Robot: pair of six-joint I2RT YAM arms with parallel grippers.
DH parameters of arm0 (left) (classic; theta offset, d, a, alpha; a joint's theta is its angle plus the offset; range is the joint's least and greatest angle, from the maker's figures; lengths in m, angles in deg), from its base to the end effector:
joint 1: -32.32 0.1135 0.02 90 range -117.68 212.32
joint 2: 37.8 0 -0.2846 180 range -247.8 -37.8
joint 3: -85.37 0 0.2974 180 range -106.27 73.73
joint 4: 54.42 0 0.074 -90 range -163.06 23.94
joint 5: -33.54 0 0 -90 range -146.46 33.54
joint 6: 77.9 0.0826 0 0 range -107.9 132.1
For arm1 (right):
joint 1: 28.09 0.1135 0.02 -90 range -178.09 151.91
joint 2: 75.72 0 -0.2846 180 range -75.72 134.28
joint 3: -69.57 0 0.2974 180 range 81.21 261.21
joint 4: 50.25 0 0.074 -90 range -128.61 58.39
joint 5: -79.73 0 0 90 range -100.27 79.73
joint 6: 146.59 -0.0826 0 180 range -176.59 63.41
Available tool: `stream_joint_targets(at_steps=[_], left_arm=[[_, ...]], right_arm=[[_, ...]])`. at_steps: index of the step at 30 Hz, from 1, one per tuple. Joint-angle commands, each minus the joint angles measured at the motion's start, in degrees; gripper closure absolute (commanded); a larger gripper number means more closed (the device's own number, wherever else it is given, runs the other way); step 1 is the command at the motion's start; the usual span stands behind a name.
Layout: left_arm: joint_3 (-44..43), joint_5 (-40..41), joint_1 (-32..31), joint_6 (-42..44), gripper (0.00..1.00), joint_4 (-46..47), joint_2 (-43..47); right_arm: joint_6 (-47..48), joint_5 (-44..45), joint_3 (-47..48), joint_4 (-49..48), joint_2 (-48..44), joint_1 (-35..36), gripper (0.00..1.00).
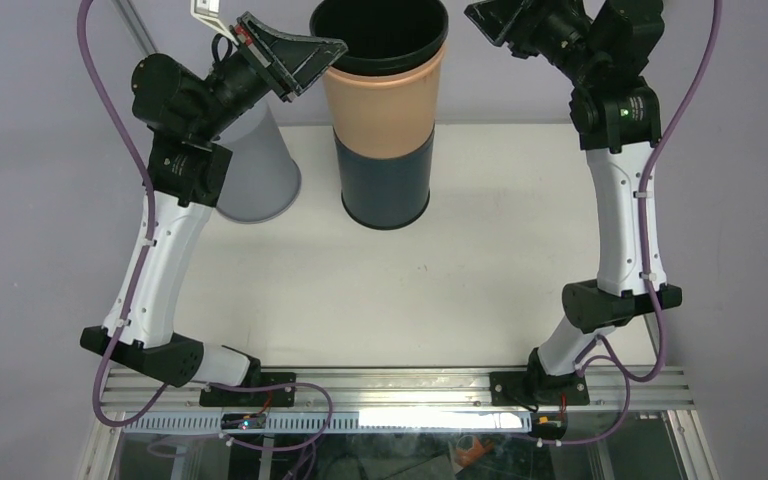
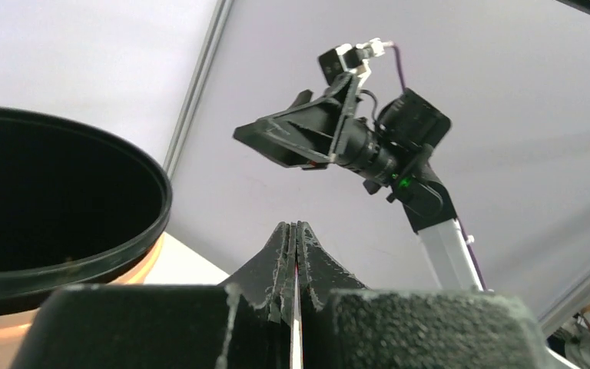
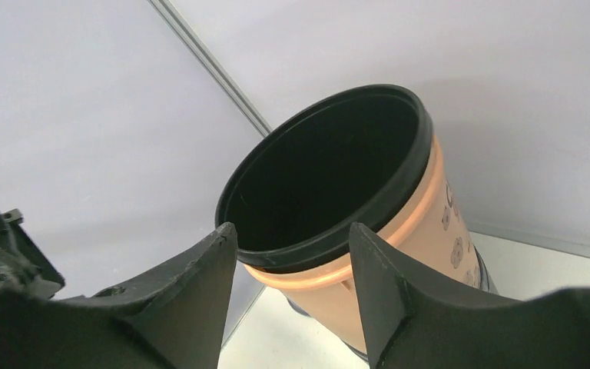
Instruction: Turn the large container upside down
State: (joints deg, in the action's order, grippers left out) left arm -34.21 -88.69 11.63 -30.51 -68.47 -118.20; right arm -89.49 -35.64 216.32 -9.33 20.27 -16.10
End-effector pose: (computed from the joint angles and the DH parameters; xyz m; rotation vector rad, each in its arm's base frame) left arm 0.2963 -0.1590 0.6431 0.3046 1.2697 -1.2738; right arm 0.3685 0.1144 0.6523 -0.1171 1.4809 0.9497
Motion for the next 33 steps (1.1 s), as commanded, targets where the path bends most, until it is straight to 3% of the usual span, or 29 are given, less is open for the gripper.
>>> stream_joint_targets(at_steps=[1,6,7,8,11,15,25,29,33], left_arm=[[1.11,-2.88,-0.50,2.49,1.00,4.65,1.91],[1.18,-0.13,-0.50,3.24,1.00,3.21,2.05],[0.71,2.68,-0.51,3.46,0.96,1.02,1.89],[-0.18,6.42,-0.51,3.27,0.73,-2.25,1.59],[-4.58,19.08,-0.50,2.89,0.26,-12.99,-0.25],[-8.93,26.78,-0.28,2.64,0.02,-22.22,-3.36],[-14.86,23.22,2.61,0.97,0.01,-27.50,-10.73],[-15.23,23.65,2.66,1.00,0.13,-26.96,-11.17],[-15.68,22.87,3.20,0.19,0.15,-26.79,-12.13]], right_arm=[[1.63,-1.21,1.90,0.66,0.01,0.14,0.40],[1.05,-1.93,-0.89,-1.24,-0.46,0.15,0.39],[0.90,-2.38,-1.31,-1.49,-0.37,0.19,0.38],[0.72,-2.59,-1.85,-1.70,-0.32,0.26,0.36],[0.69,-2.93,-2.77,-1.94,-0.36,0.45,0.34],[1.32,-2.72,-3.58,-1.56,-0.85,0.50,0.33],[2.25,-2.46,-6.52,-0.89,-2.61,0.49,0.32],[3.06,-1.93,-6.74,-0.17,-2.97,0.54,0.32],[2.96,-1.96,-7.21,-0.31,-3.15,0.50,0.32]])
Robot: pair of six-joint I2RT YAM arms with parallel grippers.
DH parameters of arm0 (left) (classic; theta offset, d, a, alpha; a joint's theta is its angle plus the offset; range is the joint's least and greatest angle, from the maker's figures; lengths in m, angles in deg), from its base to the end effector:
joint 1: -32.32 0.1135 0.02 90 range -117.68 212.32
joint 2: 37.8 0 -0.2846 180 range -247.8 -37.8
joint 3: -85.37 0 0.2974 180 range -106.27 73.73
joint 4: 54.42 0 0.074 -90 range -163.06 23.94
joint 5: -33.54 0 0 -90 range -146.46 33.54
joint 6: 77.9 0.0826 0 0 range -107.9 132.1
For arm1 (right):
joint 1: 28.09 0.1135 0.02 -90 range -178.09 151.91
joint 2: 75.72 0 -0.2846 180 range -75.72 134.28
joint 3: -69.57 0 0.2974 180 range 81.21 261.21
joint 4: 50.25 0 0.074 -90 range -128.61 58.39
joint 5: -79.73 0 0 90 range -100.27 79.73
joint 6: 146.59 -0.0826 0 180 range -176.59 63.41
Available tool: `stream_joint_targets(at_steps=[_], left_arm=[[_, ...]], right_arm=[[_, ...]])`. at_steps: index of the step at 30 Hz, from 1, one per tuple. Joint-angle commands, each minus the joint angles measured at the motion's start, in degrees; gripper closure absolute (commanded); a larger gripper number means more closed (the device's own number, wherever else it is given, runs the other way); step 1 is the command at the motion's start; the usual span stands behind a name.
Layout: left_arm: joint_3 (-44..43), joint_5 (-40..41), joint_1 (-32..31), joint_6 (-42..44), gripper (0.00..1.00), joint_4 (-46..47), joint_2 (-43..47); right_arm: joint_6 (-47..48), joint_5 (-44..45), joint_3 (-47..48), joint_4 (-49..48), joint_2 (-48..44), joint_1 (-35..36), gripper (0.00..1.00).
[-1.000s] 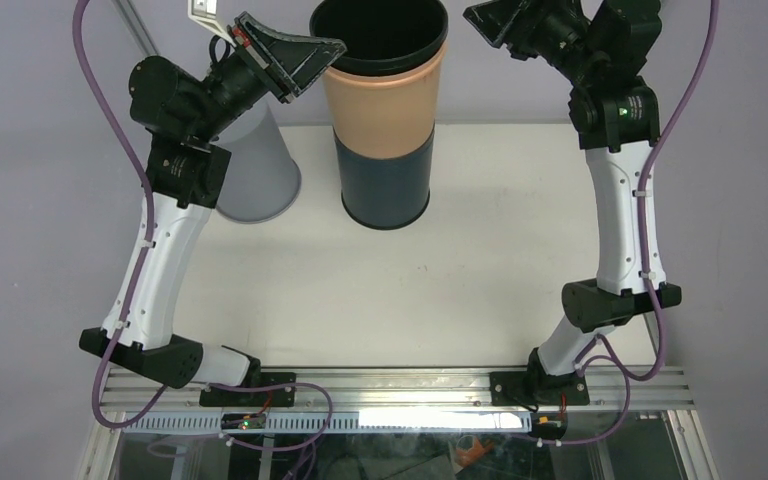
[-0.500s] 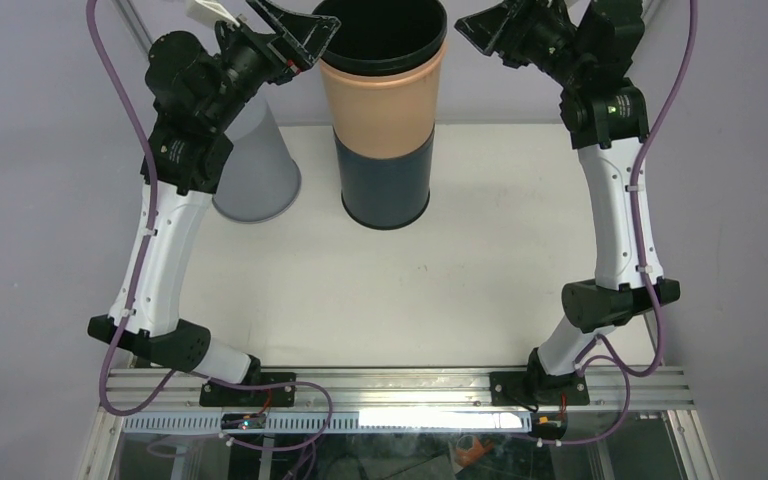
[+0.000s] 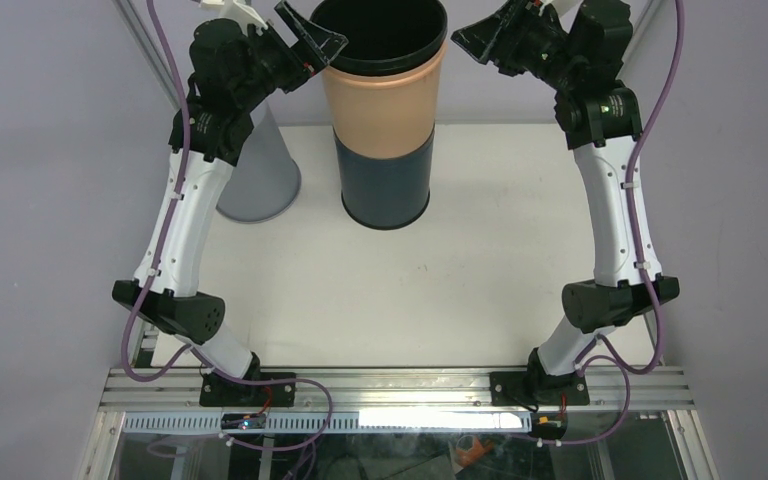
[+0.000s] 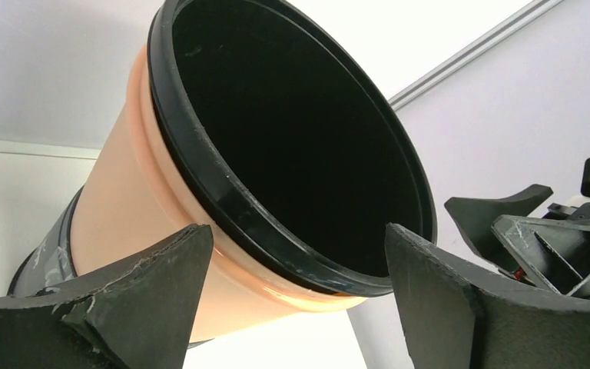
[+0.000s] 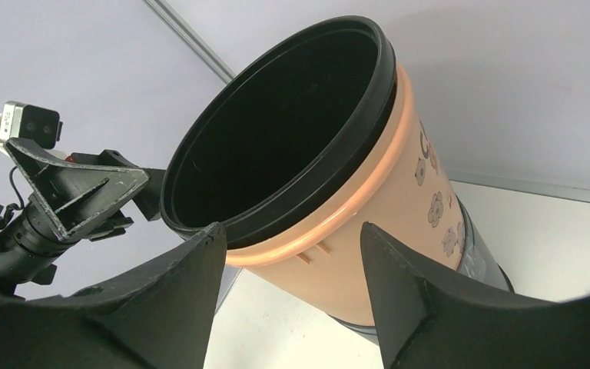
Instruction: Turn the large container upside down
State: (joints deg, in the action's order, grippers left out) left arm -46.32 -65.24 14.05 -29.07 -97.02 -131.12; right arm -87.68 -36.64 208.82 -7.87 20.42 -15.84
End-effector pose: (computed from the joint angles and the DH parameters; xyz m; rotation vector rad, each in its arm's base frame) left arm 0.3995 -0.1452 0.5708 -0.2214 1.7111 -0.9071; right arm 0.3983 0.1240 0.6016 -0.1124 1.6363 0.9443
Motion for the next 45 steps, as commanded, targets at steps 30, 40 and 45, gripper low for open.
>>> stream_joint_targets(at_steps=[30,40,45], left_arm=[[-1.84,-5.89,1.55,-4.49,0.33,5.38,-1.33],[-1.71,-6.34,2.00,-4.62,0.34,5.61,-1.34],[-1.02,-6.51,2.02,-4.46,0.33,5.80,-1.08]], right_arm=[[-6.91,-2.95,6.02,-7.75,5.92,0.23,0.34],[-7.35,-1.40,9.80,-8.73,11.65,0.23,0.36],[-8.42,-1.41,9.89,-10.66,12.41,0.53,0.41]])
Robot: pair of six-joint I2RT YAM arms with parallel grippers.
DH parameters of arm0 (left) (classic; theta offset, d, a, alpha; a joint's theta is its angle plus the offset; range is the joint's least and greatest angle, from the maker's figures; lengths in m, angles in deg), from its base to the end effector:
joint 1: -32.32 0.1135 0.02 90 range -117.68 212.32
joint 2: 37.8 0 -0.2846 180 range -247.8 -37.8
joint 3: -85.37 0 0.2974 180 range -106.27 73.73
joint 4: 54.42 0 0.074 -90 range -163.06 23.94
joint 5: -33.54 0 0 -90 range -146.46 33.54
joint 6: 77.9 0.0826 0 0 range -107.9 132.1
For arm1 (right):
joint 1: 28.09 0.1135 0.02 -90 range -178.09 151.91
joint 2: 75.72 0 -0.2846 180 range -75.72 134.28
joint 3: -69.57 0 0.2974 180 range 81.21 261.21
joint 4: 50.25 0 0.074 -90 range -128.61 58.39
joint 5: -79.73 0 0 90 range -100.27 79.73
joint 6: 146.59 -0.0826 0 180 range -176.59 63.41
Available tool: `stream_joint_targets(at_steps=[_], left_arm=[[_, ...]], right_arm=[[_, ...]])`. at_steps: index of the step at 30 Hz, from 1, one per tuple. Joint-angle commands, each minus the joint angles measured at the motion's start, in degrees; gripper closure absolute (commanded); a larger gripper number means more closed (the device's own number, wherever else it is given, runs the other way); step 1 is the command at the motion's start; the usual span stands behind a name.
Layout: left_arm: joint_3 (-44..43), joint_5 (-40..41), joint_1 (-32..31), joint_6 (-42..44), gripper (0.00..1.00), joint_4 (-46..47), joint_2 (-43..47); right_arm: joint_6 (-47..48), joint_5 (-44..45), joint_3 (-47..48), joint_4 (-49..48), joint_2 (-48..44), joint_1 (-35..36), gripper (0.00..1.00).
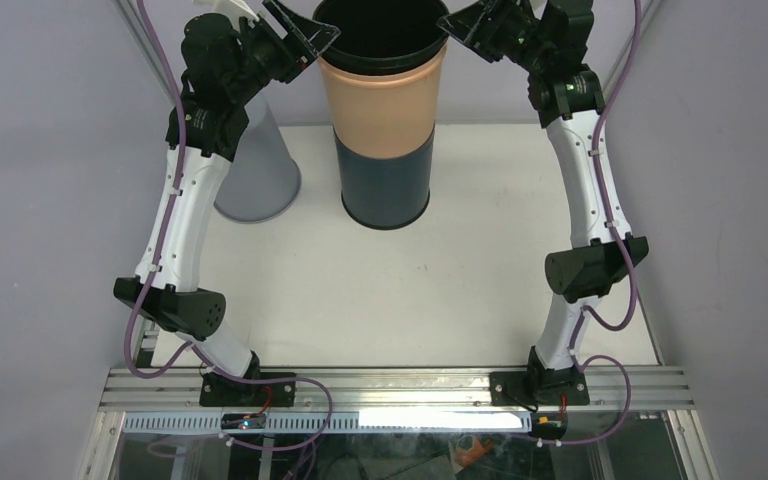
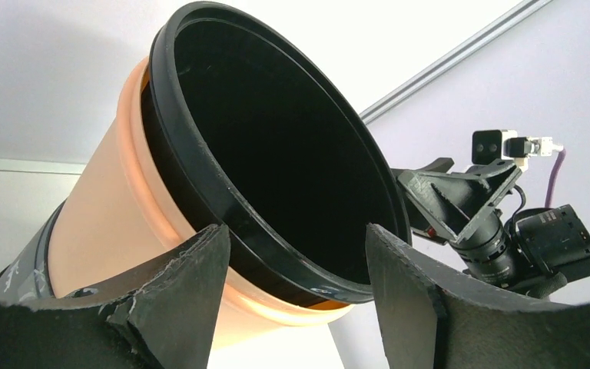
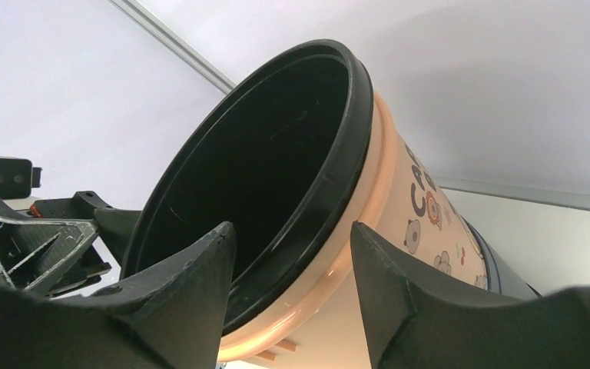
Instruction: Turn the large container upside down
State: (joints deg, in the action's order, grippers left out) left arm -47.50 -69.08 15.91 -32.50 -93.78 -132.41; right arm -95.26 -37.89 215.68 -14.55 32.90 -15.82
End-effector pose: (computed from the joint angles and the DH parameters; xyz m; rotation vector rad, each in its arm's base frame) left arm 0.4083 -0.1391 0.5784 -0.2313 1.6664 -0.9922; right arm 0.4745 0.1424 0.5688 -0.0296 1.6445 1.0612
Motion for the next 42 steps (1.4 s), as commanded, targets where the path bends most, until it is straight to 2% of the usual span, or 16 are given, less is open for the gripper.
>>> stream_joint_targets(at_steps=[1,14,20,27,31,42], left_arm=[[0.24,-2.71,0.22,-0.94,0.33,2.52,0.21],[1.34,-4.06,0.54,-1.35,0.33,3.10,-0.05],[1.19,-4.41,0.90,-1.10,0.35,3.35,0.03],[-0.60,-5.39,0.93,-1.07,0.46,4.21,0.71],[-1.28,-5.44,0.92,-1.15,0.56,4.37,1.47],[-4.47,-6.51,0.93,-1.39,0.74,5.90,3.66]], right_arm=[[-0.76,0.36,2.95,-4.09,-0.22,0.66,0.41],[-2.53,-0.67,4.62,-5.75,2.58,2.18,0.44],[-2.67,-0.67,4.77,-6.62,2.24,2.39,0.52],[-3.69,-1.80,6.50,-7.96,1.57,2.69,0.60],[-3.81,-2.15,6.50,-8.79,0.67,3.05,0.62],[-4.83,-2.57,7.11,-11.57,-1.85,3.75,0.70]])
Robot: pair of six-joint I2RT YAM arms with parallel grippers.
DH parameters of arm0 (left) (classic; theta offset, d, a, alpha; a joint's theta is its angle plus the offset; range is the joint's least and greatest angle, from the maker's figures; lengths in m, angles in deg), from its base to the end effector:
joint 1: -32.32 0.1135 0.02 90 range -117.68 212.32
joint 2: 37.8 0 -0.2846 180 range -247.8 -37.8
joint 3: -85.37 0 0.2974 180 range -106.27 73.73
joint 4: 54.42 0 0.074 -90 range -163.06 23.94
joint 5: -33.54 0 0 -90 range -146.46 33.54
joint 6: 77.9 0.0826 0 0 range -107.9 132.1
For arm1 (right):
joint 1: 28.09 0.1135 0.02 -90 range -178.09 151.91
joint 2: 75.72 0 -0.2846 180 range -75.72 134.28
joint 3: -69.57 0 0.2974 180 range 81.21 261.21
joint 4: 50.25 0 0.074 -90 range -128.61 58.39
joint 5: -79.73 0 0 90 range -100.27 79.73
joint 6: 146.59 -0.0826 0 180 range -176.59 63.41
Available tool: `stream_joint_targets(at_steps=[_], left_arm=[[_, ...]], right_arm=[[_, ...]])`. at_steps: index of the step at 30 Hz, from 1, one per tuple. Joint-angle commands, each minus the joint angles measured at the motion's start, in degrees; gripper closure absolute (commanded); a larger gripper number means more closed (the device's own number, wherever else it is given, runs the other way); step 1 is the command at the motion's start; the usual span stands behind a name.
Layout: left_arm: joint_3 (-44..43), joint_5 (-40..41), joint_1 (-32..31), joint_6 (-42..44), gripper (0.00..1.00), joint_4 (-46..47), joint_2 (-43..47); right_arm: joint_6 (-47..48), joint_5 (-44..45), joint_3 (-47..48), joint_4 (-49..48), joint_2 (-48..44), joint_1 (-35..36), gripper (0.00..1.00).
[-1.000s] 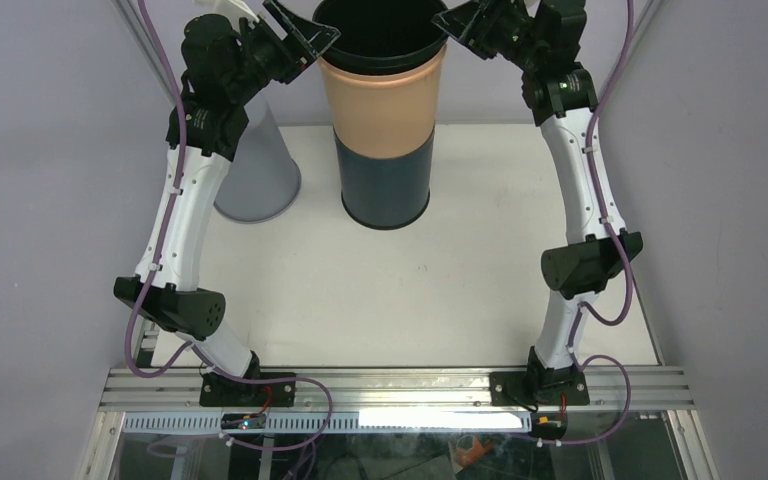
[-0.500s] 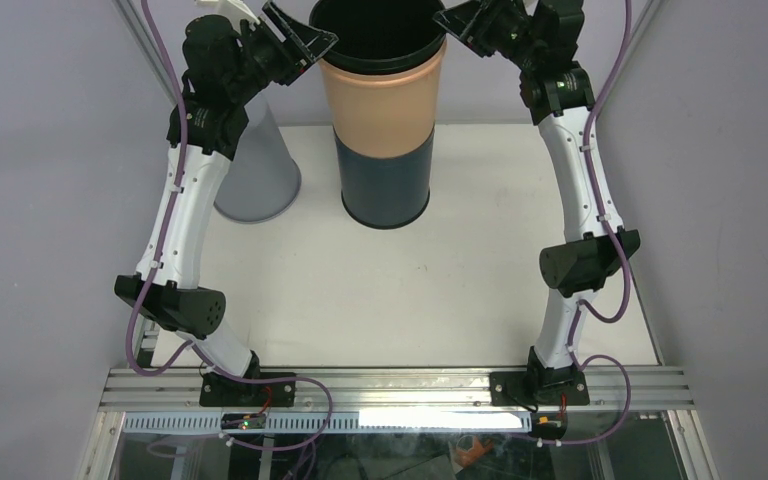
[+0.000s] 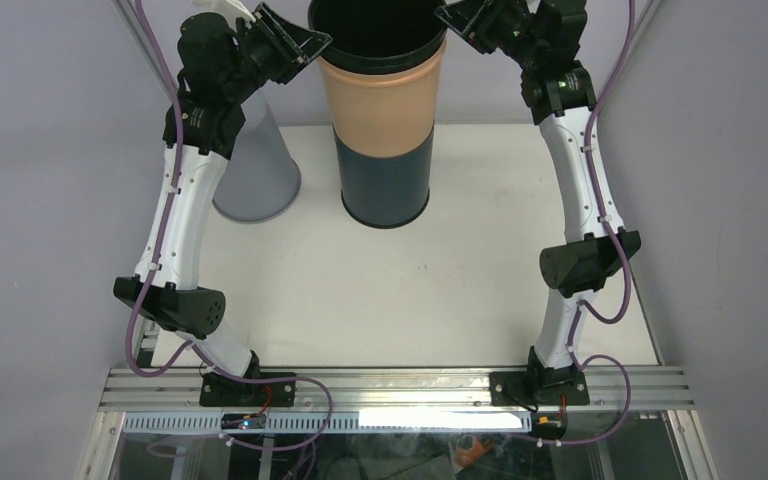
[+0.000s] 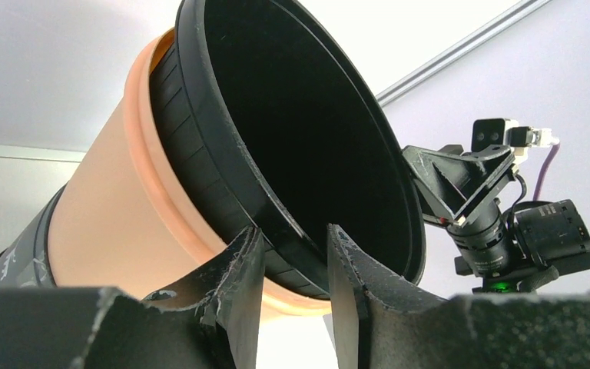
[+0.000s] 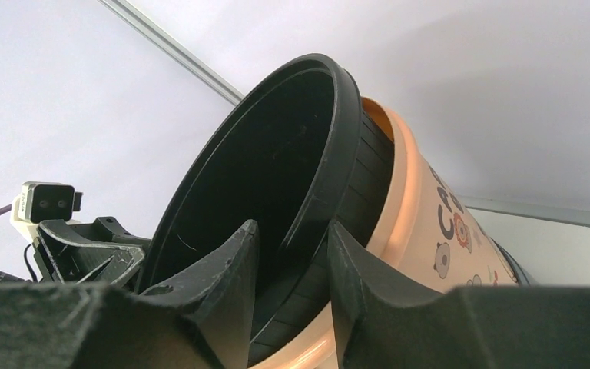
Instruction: Turn the large container upside down
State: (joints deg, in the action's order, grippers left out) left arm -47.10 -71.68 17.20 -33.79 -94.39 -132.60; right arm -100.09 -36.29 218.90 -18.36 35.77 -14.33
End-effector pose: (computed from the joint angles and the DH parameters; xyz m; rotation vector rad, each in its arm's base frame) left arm 0.4122 -0.1338 0.5727 -0.2402 1.6939 -1.0228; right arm 0.4834 0.1557 0.5761 0.0136 1.5851 1.1278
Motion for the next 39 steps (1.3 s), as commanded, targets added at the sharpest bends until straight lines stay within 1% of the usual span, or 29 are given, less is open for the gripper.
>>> stream_joint_targets(at_steps=[1,3,9,16,24,31,33,39], left_arm=[[-5.33,-4.10,-0.41,-0.08,0.75,6.67,4.08],[-5.96,-4.32,-0.38,-0.08,0.78,7.07,4.59],[-6.03,-4.64,-0.36,0.17,0.88,9.39,6.62],[-5.50,-7.38,-0.41,-1.30,1.00,16.22,6.69],[-6.63,-9.63,-0.36,-2.33,1.00,19.68,6.25],[-9.38,-12.16,-0.51,-2.32,1.00,21.97,6.47],[-9.33,-12.52,-0.60,-2.31,1.00,22.86,6.94],[-8.53,-14.16,-1.17,-2.35,1.00,25.05,7.81]], right_arm=[[-0.12,-4.17,3.98,-8.09,-4.96,2.28,0.71],[-0.32,-4.22,4.01,-8.78,-5.41,2.54,0.75],[-0.94,-4.26,3.95,-10.48,-6.71,3.51,0.78],[-1.29,-2.99,4.85,-12.31,-8.20,4.42,0.83],[-0.14,-2.13,5.05,-14.15,-10.93,4.61,0.89],[-0.35,-2.54,5.31,-15.85,-12.39,4.78,0.96],[-0.18,-2.85,5.30,-16.63,-12.90,4.85,1.00],[0.88,-3.06,4.61,-17.39,-14.65,5.29,1.00]])
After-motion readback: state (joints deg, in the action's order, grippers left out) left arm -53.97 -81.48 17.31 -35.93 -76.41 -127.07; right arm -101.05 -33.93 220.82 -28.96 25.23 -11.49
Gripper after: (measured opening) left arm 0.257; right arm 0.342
